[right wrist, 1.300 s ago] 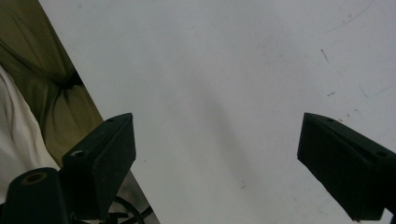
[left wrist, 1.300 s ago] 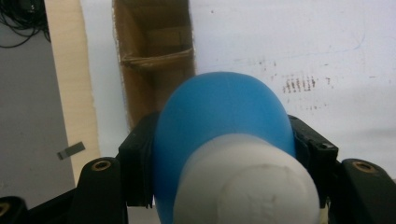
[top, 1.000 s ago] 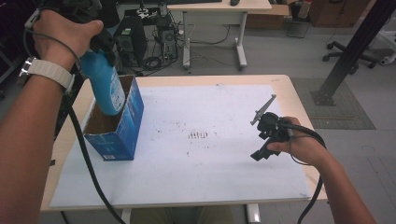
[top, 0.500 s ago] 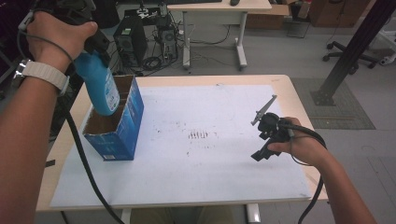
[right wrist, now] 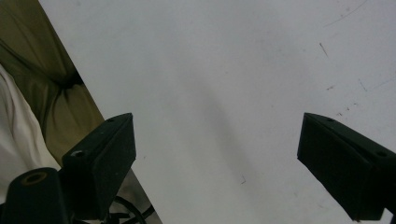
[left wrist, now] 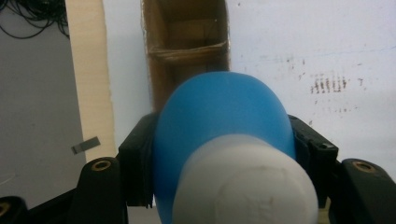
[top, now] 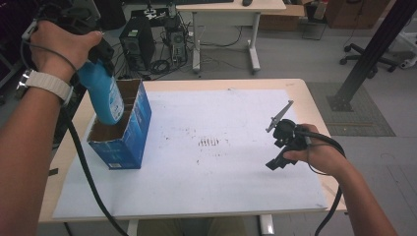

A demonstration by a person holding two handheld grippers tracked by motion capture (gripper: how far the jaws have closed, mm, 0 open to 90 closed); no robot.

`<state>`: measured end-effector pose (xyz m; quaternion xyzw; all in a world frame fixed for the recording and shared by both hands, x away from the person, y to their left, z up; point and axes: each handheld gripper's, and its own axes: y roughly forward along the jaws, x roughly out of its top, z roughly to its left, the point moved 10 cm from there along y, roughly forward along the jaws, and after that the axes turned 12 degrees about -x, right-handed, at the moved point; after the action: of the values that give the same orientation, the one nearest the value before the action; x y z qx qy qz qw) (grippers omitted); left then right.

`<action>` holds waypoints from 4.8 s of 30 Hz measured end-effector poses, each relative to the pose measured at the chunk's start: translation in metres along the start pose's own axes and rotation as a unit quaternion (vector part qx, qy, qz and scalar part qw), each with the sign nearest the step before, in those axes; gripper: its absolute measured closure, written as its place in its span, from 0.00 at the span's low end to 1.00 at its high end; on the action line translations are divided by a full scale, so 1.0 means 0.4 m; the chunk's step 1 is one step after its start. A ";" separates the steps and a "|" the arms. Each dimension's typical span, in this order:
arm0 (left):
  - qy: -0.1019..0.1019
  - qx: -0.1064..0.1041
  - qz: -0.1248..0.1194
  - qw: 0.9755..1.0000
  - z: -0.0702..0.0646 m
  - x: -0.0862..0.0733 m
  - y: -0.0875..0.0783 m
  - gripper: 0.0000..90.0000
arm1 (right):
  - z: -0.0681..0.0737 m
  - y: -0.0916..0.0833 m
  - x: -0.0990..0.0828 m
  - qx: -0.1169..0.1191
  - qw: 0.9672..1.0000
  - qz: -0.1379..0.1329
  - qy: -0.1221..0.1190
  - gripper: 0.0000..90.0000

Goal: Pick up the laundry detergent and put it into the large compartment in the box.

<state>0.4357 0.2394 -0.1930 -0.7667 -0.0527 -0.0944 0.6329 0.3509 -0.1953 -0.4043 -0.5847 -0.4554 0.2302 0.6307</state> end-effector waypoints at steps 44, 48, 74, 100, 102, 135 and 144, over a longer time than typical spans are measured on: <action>-0.006 0.003 0.010 1.000 0.082 -0.025 0.201 0.42 | 0.000 0.013 0.008 0.000 1.000 0.004 0.002 0.13; -0.001 0.006 0.015 1.000 0.085 -0.029 0.219 0.42 | 0.001 0.015 0.008 0.001 1.000 0.005 0.002 0.13; 0.010 0.018 0.016 1.000 0.110 -0.052 0.341 0.41 | 0.006 0.023 0.000 0.003 1.000 0.008 0.005 0.13; 0.013 0.019 0.033 0.999 0.144 -0.077 0.424 0.41 | 0.005 0.025 -0.001 0.003 1.000 0.010 0.008 0.13; 0.011 0.017 0.035 0.999 0.146 -0.079 0.429 0.41 | 0.005 0.027 -0.001 0.004 1.000 0.011 0.007 0.13; 0.023 0.002 0.042 0.999 0.158 -0.076 0.439 0.35 | 0.010 0.040 -0.003 0.009 1.000 0.014 0.006 0.13; 0.021 -0.004 0.044 0.999 0.158 -0.077 0.438 0.32 | 0.012 0.039 -0.002 0.009 1.000 0.016 0.006 0.13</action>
<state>0.4458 0.2687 -0.3792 -0.7685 -0.0056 -0.0829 0.6344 0.3502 -0.1902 -0.4199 -0.5876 -0.4402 0.2403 0.6351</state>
